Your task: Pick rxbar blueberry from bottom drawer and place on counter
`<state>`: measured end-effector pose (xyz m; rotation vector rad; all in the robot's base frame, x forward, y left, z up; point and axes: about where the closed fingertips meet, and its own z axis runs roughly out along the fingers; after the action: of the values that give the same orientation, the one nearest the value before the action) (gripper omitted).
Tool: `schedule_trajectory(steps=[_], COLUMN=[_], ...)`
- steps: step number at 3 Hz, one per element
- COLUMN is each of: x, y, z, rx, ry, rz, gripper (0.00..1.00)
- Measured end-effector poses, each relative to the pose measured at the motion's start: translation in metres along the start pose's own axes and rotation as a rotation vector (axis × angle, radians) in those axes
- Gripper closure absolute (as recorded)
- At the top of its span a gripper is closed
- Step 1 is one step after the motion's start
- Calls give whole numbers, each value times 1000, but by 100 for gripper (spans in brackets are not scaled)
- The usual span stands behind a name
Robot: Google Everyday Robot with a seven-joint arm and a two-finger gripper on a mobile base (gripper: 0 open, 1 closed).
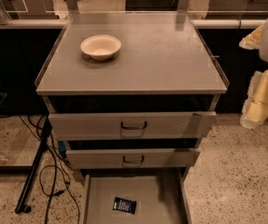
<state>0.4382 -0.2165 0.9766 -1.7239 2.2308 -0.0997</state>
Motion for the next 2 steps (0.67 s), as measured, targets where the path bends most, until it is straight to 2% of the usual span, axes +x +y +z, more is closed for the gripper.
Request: schedule_trajectory(steps=[2], x=[3], y=[4], z=[-5], rx=[13], ry=[14], rz=[-10], gripper=[0])
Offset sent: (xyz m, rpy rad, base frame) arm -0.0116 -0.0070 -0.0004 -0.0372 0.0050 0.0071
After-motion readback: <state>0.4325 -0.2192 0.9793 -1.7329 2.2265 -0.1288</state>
